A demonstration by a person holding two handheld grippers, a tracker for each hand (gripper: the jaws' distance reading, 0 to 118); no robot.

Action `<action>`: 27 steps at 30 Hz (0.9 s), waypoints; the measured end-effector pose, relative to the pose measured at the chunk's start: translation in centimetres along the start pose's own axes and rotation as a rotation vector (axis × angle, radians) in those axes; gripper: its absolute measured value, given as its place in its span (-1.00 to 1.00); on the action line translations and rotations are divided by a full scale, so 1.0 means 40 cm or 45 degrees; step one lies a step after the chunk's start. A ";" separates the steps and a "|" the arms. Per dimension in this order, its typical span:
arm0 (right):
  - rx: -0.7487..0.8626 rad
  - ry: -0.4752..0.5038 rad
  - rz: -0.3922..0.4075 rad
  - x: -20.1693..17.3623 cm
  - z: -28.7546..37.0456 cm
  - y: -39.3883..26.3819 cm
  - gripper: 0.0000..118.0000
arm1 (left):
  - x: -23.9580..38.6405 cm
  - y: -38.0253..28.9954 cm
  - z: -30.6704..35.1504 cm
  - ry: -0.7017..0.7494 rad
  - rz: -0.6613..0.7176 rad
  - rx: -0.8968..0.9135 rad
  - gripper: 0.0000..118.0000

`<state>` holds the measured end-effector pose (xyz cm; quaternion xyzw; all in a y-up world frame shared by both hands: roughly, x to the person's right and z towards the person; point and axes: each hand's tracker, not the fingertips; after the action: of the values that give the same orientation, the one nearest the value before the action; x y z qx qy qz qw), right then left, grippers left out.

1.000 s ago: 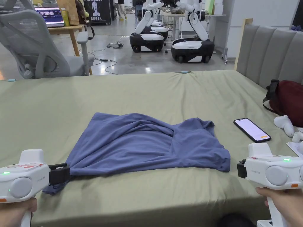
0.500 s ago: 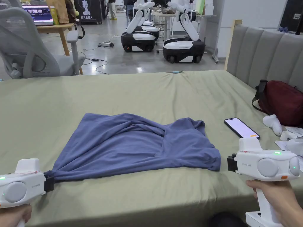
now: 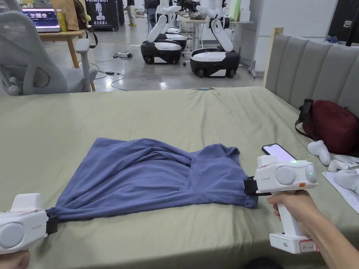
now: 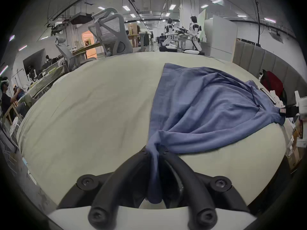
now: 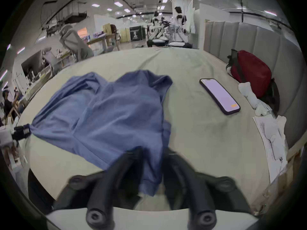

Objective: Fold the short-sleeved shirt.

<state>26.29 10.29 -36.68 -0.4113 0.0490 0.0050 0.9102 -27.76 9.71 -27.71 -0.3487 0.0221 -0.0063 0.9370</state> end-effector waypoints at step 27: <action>0.502 -0.080 0.187 -0.053 0.286 0.409 -0.97 | 0.017 0.485 0.165 -0.012 0.029 0.379 -0.91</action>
<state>24.34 29.74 -41.21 -0.2201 0.0502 0.0744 0.9713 -26.86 28.69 -35.45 -0.2058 0.0206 0.0028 0.9784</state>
